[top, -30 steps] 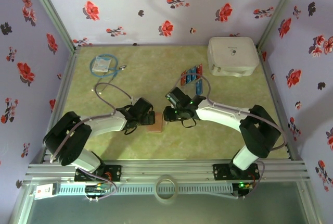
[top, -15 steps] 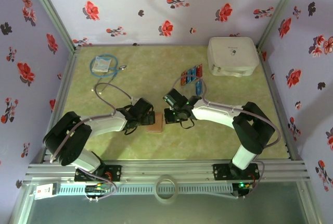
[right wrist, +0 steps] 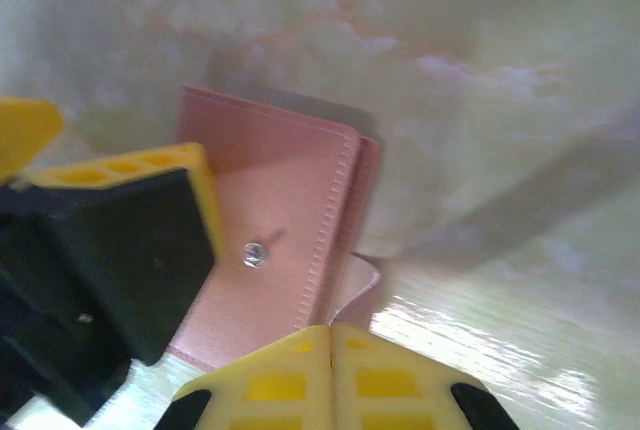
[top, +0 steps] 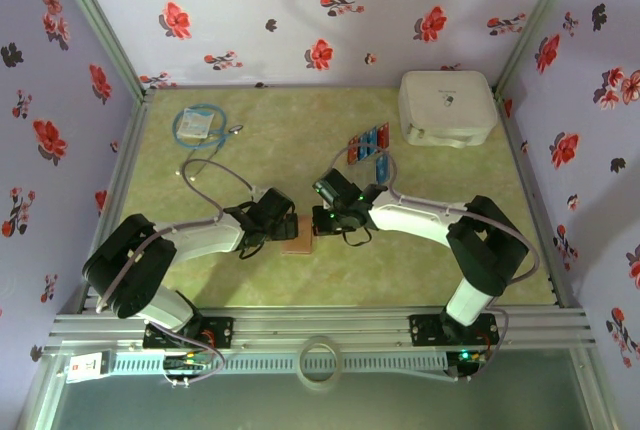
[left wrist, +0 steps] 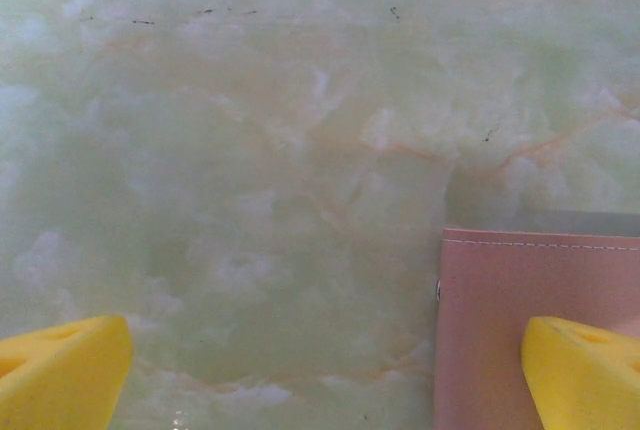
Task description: Put the credit cards into the card holder
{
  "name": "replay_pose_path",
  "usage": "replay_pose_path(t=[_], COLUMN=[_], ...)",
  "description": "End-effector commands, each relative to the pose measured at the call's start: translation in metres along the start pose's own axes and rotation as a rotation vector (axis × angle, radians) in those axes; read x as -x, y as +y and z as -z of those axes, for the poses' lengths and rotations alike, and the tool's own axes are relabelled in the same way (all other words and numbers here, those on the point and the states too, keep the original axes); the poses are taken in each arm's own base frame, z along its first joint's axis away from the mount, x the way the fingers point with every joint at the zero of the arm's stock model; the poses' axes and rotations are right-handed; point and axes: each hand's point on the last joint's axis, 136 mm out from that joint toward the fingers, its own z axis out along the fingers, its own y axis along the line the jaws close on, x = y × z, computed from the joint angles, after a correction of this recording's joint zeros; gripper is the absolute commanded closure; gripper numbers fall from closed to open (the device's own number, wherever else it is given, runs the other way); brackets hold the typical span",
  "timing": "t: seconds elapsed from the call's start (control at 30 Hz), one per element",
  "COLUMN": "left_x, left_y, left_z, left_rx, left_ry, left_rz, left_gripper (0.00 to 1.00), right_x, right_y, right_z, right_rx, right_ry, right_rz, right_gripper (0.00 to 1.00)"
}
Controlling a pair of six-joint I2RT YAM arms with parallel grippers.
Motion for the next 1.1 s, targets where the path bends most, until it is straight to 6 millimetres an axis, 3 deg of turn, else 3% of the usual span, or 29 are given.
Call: replay_pose_path(t=[0.0, 0.77, 1.07], left_x=[-0.022, -0.019, 0.001], left_y=[0.023, 0.022, 0.03], left_z=[-0.004, -0.001, 0.012], left_rx=[0.101, 0.094, 0.096], left_ry=[0.063, 0.049, 0.006], left_rz=[-0.045, -0.026, 0.008], left_gripper=[0.0, 0.0, 0.0], right_x=[0.006, -0.007, -0.015], right_y=[0.021, 0.016, 0.006], right_z=[-0.005, -0.051, -0.056], right_rx=[0.116, 0.196, 0.175], right_ry=[-0.023, 0.01, 0.02], right_rz=[-0.06, -0.185, -0.2], right_gripper=[1.0, 1.0, 1.0])
